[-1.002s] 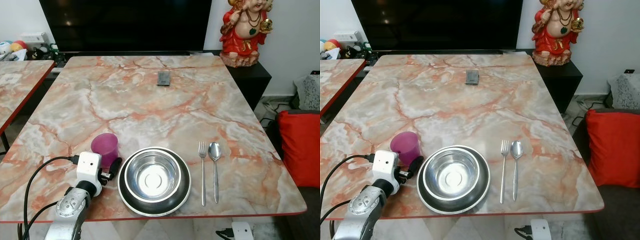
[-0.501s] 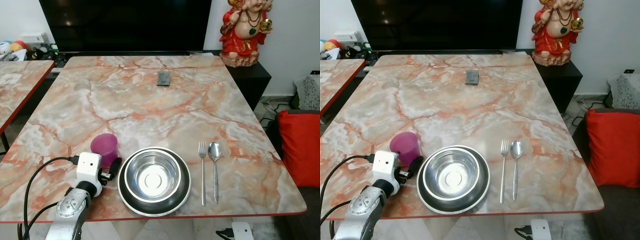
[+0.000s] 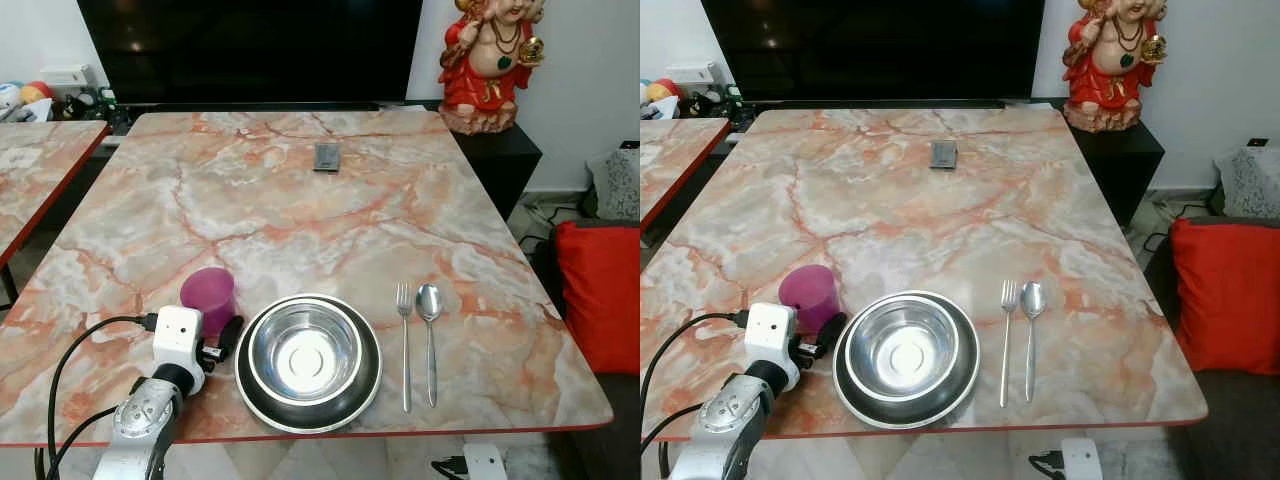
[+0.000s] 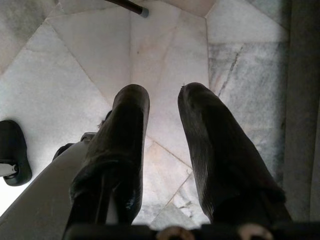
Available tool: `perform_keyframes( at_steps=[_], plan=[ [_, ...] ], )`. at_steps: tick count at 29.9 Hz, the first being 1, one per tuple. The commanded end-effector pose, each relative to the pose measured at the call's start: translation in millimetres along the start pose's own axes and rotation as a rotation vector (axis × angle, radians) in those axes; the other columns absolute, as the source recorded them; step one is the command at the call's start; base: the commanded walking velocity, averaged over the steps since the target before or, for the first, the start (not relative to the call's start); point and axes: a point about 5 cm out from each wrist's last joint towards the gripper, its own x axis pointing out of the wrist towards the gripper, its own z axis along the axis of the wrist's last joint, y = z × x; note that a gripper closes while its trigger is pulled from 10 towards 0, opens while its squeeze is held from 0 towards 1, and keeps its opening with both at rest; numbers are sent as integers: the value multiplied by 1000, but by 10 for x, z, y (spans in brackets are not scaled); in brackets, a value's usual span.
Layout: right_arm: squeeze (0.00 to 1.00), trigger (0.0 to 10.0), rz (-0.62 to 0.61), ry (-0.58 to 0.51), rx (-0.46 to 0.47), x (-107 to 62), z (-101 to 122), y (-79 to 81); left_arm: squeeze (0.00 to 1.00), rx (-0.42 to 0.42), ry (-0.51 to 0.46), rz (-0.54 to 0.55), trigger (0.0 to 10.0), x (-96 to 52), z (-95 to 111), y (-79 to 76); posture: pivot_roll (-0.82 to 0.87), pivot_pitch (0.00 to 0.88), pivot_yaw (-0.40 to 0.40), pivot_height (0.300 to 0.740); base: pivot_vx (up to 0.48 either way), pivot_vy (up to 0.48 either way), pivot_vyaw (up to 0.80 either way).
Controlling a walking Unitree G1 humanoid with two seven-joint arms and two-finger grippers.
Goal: Setting the table
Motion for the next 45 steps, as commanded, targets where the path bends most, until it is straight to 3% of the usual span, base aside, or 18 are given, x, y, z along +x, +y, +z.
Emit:
perform_keyframes(
  at_steps=[1, 10, 11, 12, 13, 23, 24, 25, 26, 27, 45],
  plan=[
    [0, 10000, 0, 19, 0, -5, -37, -2, 408, 15, 44, -4, 10000, -51, -96, -18, 23, 105, -10, 740, 0, 0, 0],
    [0, 10000, 1, 19, -1, -5, -38, -1, 439, 15, 51, -2, 10000, -64, -110, -21, 24, 105, -11, 740, 0, 0, 0],
    [0, 10000, 1, 19, -1, -5, -38, -1, 533, 15, 52, -1, 10000, -65, -111, -21, 24, 105, -11, 740, 0, 0, 0],
    [0, 10000, 1, 19, -1, -5, -38, -1, 820, 15, 52, 0, 10000, -65, -112, -21, 24, 105, -11, 740, 0, 0, 0],
    [0, 10000, 1, 19, -1, -5, -38, -1, 1000, 14, 52, 1, 10000, -65, -112, -20, 24, 105, -11, 740, 0, 0, 0],
    [0, 10000, 2, 19, -3, -4, -35, -2, 1000, 20, 52, 13, 10000, -68, -114, -2, 23, 104, -12, 740, 0, 0, 0],
    [0, 10000, 2, 19, -3, -4, -35, -1, 980, 20, 52, 14, 10000, -68, -113, -1, 23, 104, -12, 740, 0, 0, 0],
    [0, 10000, 1, 19, -1, -4, -35, -1, 816, 21, 51, 16, 10000, -69, -111, 1, 23, 104, -12, 740, 0, 0, 0],
    [0, 10000, 1, 19, -1, -4, -35, -1, 816, 21, 50, 17, 10000, -70, -110, 2, 23, 104, -12, 740, 0, 0, 0],
    [0, 10000, 0, 19, 0, -5, -35, -2, 0, 20, 47, 20, 10000, -73, -106, 4, 23, 104, -12, 740, 0, 0, 0],
    [0, 10000, -3, 19, -1, -5, -37, -10, 0, 7, 37, 50, 10000, -267, -116, 74, 30, 93, -11, 740, 0, 0, 0]
  ],
)
